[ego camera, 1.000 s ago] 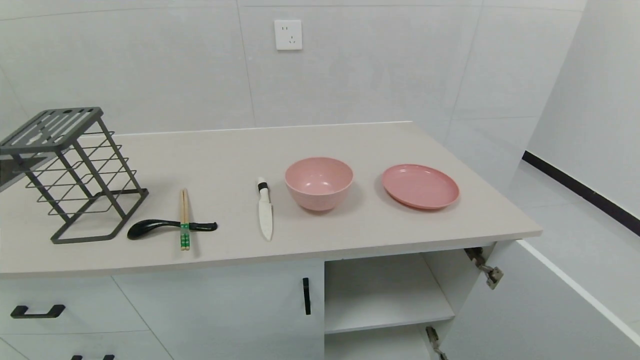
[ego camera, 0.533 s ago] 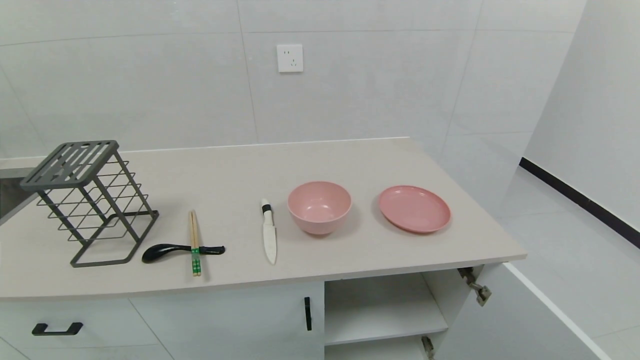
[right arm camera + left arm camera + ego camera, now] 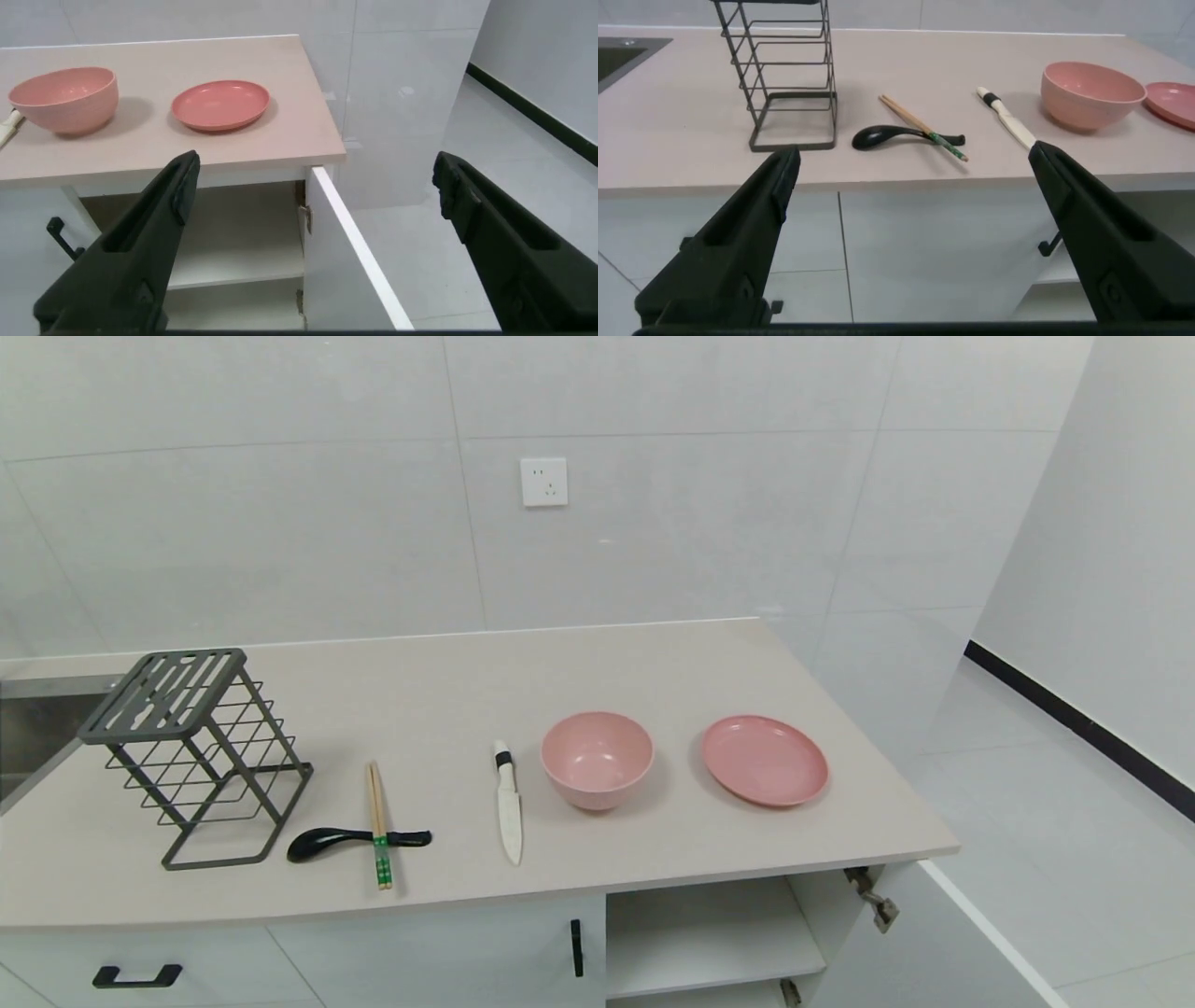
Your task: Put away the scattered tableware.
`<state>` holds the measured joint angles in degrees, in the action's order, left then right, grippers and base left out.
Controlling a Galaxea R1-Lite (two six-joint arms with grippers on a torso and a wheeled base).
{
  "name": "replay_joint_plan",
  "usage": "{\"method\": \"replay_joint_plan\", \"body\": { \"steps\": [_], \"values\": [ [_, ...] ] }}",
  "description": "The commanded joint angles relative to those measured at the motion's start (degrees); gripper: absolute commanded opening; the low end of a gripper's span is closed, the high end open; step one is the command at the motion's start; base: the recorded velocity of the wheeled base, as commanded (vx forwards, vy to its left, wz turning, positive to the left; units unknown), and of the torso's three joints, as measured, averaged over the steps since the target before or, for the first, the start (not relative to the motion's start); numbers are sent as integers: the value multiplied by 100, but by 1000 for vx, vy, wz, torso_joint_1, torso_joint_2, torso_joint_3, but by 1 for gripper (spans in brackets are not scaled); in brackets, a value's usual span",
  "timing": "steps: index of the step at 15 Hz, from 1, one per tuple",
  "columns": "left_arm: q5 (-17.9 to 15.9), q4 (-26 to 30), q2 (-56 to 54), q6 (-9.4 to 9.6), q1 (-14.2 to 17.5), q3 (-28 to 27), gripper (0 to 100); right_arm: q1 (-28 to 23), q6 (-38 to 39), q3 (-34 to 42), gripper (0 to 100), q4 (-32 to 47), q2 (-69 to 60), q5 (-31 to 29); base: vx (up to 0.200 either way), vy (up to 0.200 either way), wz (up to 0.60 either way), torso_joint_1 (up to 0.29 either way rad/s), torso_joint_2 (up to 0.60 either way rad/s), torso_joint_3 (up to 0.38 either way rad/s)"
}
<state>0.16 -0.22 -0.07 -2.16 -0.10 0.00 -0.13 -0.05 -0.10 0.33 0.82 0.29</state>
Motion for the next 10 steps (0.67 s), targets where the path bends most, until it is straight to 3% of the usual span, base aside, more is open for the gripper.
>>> {"method": "replay_joint_plan", "body": {
  "steps": [1,4,6,10],
  "values": [
    [2,-4,7,-4,1,0,100,5,-4,1,100,2,6,6,0,0,0,32,-56,-36],
    [2,-13,7,-13,1,0,100,5,-4,1,100,2,6,-3,0,0,0,0,0,0],
    [-7,-4,7,5,1,0,100,5,-4,1,100,2,6,-3,200,200,0,5,5,-2],
    [2,-4,7,5,1,0,100,5,-4,10,100,2,6,-3,0,0,0,0,0,0]
  ]
}}
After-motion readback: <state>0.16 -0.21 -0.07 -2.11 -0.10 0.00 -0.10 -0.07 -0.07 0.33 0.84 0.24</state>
